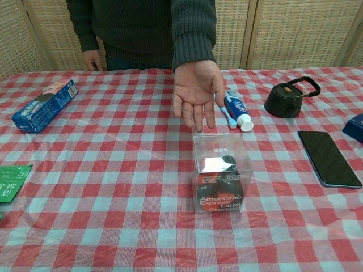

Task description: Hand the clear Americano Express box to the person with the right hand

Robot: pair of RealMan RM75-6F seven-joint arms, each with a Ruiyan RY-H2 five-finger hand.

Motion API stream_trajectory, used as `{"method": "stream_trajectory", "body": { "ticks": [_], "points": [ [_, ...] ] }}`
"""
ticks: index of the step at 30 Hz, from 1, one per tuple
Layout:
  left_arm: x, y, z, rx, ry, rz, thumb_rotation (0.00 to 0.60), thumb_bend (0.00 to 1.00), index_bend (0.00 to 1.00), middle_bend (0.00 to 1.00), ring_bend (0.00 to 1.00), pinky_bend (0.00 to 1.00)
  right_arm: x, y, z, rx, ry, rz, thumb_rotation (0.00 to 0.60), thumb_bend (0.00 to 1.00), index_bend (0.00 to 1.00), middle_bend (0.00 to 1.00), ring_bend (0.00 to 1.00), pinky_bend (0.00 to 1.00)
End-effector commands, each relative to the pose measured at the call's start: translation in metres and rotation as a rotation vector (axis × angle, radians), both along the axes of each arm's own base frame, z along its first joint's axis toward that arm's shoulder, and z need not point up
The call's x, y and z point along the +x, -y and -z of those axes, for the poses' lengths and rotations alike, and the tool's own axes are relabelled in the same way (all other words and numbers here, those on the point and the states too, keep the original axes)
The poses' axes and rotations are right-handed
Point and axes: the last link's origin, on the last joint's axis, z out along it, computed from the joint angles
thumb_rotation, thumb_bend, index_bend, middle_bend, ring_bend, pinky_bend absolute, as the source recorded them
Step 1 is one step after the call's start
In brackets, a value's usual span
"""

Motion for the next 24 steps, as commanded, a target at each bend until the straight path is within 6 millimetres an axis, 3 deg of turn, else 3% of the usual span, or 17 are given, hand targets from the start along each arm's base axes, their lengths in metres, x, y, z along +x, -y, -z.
{"method": "stream_trajectory", "body": {
  "ticks": [1,9,13,18,20,24],
  "points": [
    [0.000,0.000,0.000,0.000,0.000,0.000,0.600,0.00,0.00,0.00,0.00,0.00,0.000,0.000,0.000,0.000,0.000,0.000,0.600,0.00,0.00,0.00,0.00,0.00],
    [0.000,-0.001,-0.001,0.005,0.003,-0.001,0.600,0.00,0.00,0.00,0.00,0.00,0.003,0.003,0.008,0.055,-0.010,-0.015,0.600,0.00,0.00,0.00,0.00,0.00],
    [-0.001,-0.004,0.000,0.008,0.000,-0.010,0.600,0.00,0.00,0.00,0.00,0.00,0.017,0.019,0.025,0.184,-0.038,-0.089,0.600,0.00,0.00,0.00,0.00,0.00],
    [-0.004,-0.013,-0.001,0.018,-0.003,-0.037,0.600,0.00,0.00,0.00,0.00,0.00,0.056,0.052,0.050,0.413,-0.022,-0.218,0.600,0.00,0.00,0.00,0.00,0.00],
    [-0.010,-0.024,0.002,0.012,-0.015,-0.079,0.600,0.00,0.00,0.00,0.00,0.00,0.093,0.077,0.080,0.590,0.014,-0.303,0.600,0.00,0.02,0.01,0.00,0.00],
    [-0.014,-0.034,0.006,0.005,-0.025,-0.118,0.600,0.00,0.00,0.00,0.00,0.00,0.115,0.092,0.102,0.685,0.043,-0.325,0.600,0.00,0.08,0.08,0.03,0.02]
  ]
}}
